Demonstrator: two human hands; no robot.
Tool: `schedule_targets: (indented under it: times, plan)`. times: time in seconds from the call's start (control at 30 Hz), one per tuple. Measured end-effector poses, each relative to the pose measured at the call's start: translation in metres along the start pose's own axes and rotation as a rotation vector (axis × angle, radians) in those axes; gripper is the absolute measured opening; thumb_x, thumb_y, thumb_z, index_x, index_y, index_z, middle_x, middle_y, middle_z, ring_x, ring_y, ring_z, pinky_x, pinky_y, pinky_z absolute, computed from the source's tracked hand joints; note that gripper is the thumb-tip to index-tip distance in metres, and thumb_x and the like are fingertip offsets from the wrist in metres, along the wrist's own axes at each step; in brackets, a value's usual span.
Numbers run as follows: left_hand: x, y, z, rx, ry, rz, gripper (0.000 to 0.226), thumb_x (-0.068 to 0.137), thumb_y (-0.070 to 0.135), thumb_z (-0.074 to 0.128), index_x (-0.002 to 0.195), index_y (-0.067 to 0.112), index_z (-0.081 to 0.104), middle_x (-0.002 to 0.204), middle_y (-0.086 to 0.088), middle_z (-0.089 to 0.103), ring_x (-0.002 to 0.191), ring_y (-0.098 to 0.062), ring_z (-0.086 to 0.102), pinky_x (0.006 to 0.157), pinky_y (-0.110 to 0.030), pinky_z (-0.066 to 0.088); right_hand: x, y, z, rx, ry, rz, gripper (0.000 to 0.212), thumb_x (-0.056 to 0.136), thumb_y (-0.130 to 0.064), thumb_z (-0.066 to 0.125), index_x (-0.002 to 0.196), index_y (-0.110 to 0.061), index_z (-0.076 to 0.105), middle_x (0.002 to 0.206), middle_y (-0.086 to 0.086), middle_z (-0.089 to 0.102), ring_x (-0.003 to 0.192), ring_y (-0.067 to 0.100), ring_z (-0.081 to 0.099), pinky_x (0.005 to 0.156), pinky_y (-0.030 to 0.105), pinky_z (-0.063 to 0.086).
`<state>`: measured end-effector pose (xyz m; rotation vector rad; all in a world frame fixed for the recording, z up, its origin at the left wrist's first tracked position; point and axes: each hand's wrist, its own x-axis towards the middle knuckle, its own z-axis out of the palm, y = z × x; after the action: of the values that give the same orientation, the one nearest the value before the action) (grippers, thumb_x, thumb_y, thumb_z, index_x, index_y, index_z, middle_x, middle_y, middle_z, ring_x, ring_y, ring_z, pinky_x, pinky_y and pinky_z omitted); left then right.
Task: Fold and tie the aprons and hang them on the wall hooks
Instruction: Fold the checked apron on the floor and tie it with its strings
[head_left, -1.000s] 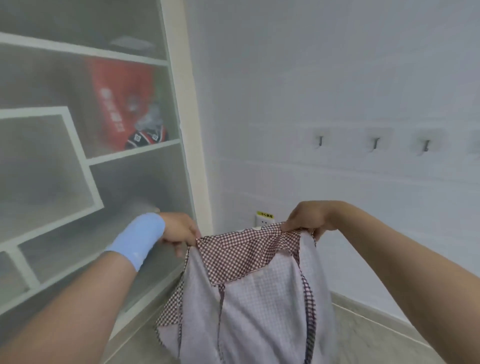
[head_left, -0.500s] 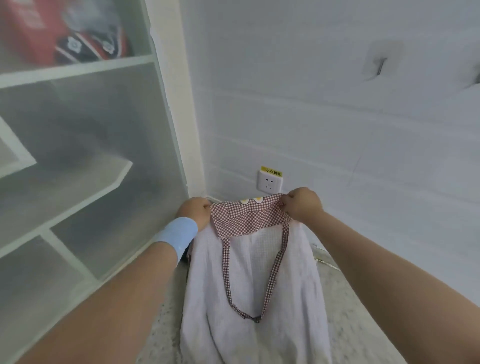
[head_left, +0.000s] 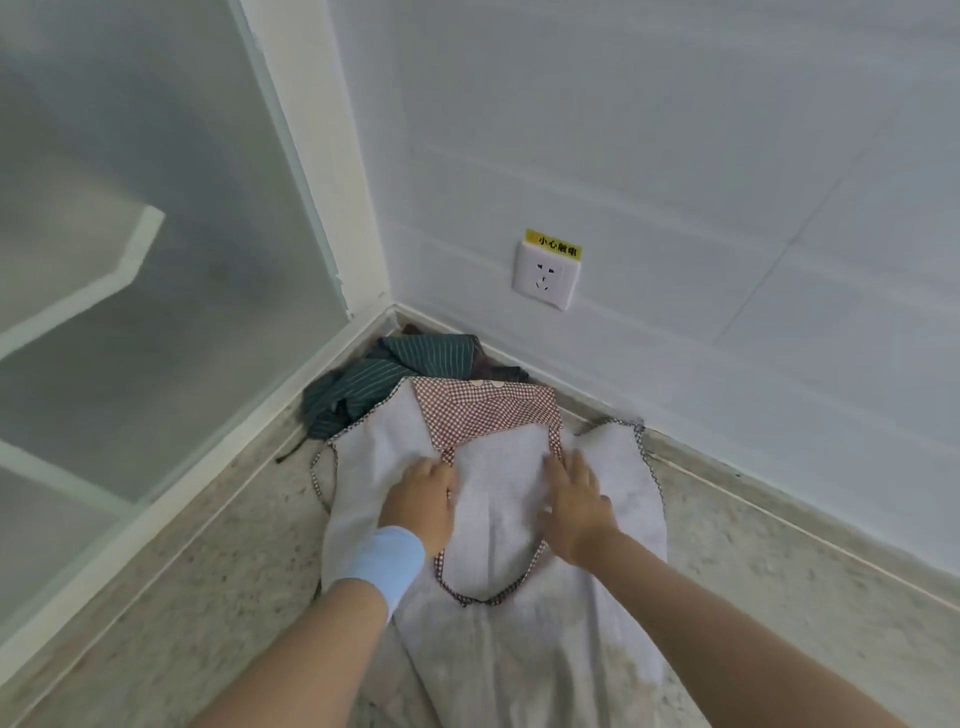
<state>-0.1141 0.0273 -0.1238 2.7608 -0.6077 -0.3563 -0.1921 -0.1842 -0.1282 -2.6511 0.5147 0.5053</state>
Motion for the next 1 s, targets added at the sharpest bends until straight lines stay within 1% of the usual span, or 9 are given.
schedule_targets:
  times: [0.13,0.23,0.33,0.47,0.53,0.63,0.8,0.9,1.0]
  plan:
    - [-0.031,-0.001,0.038,0.073,0.167,0.123,0.014,0.082,0.025,0.06,0.095,0.023,0.057,0.099,0.005,0.052,0.093,-0.019,0.051,0.079,-0.033,0.048,-0.032,0.02,0.036,-0.05,0.208,0.026,0.064,0.096,-0.029,0.044,0.153,-0.025,0.016,0.156,0.012,0.02,0.141,0.03,0.024,0.108,0.046,0.035]
    - [-0.043,0.003,0.056,0.076,-0.083,0.112,0.051,0.084,0.038,0.054,0.133,0.031,0.043,0.131,0.007,0.038,0.124,-0.02,0.036,0.104,-0.035,0.037,-0.038,0.051,0.063,-0.152,-0.014,0.034,0.065,0.101,-0.054,0.024,0.156,-0.034,-0.004,0.165,0.007,-0.007,0.152,0.026,-0.003,0.114,0.056,0.021]
    - [-0.037,0.006,0.063,0.112,-0.322,0.067,0.069,0.088,0.04,0.051,0.15,0.032,0.021,0.148,0.007,0.023,0.138,-0.023,0.02,0.115,-0.037,0.024,-0.033,0.085,0.067,-0.334,-0.127,0.08,0.064,0.099,-0.057,0.016,0.154,-0.038,-0.011,0.165,0.002,-0.02,0.153,0.021,-0.011,0.114,0.062,0.014]
    - [-0.021,0.019,0.044,0.096,-0.112,0.12,0.043,0.093,0.025,0.051,0.135,0.026,0.046,0.128,0.002,0.048,0.117,-0.022,0.049,0.094,-0.033,0.044,-0.025,0.077,0.035,-0.308,-0.041,0.045,0.054,0.099,-0.039,0.033,0.151,-0.026,0.025,0.16,0.007,0.022,0.147,0.028,0.023,0.113,0.048,0.026]
    - [-0.012,0.03,0.028,0.047,0.116,0.136,0.022,0.094,0.019,0.051,0.116,0.022,0.056,0.111,0.002,0.054,0.096,-0.021,0.056,0.07,-0.032,0.045,-0.015,0.059,0.019,-0.231,0.115,-0.004,0.045,0.098,-0.029,0.039,0.142,-0.021,0.04,0.145,0.005,0.043,0.131,0.026,0.042,0.104,0.041,0.036]
    - [0.008,0.041,0.009,-0.127,0.254,-0.069,0.013,0.096,0.029,0.052,0.101,0.018,0.049,0.106,0.001,0.05,0.088,-0.021,0.053,0.061,-0.033,0.042,0.009,0.03,-0.002,0.058,0.199,-0.075,0.038,0.099,-0.024,0.042,0.136,-0.018,0.048,0.134,0.007,0.048,0.118,0.026,0.05,0.095,0.041,0.045]
    - [0.045,0.044,-0.012,-0.544,0.084,-0.685,0.056,0.087,0.037,0.069,0.125,0.005,0.042,0.109,-0.008,0.056,0.098,-0.035,0.061,0.068,-0.036,0.047,0.064,-0.004,-0.024,0.598,0.09,0.162,0.052,0.102,-0.035,0.043,0.151,-0.02,0.034,0.147,0.011,0.046,0.124,0.032,0.052,0.103,0.043,0.046]
    - [0.055,0.031,-0.017,-0.592,-0.032,-0.667,0.022,0.085,0.024,0.067,0.098,0.007,0.069,0.095,-0.009,0.071,0.086,-0.031,0.067,0.062,-0.033,0.051,0.083,-0.01,-0.036,0.745,-0.052,0.304,0.065,0.101,-0.033,0.049,0.156,-0.009,0.022,0.148,0.014,0.046,0.127,0.033,0.051,0.099,0.037,0.046]
    - [0.055,0.022,-0.025,-0.645,-0.057,-0.579,0.015,0.088,0.017,0.06,0.082,0.021,0.073,0.09,-0.001,0.071,0.088,-0.026,0.066,0.077,-0.031,0.051,0.088,-0.005,-0.041,0.749,-0.023,0.358,0.04,0.097,-0.031,0.057,0.129,-0.008,0.053,0.117,0.015,0.063,0.099,0.029,0.063,0.083,0.039,0.054]
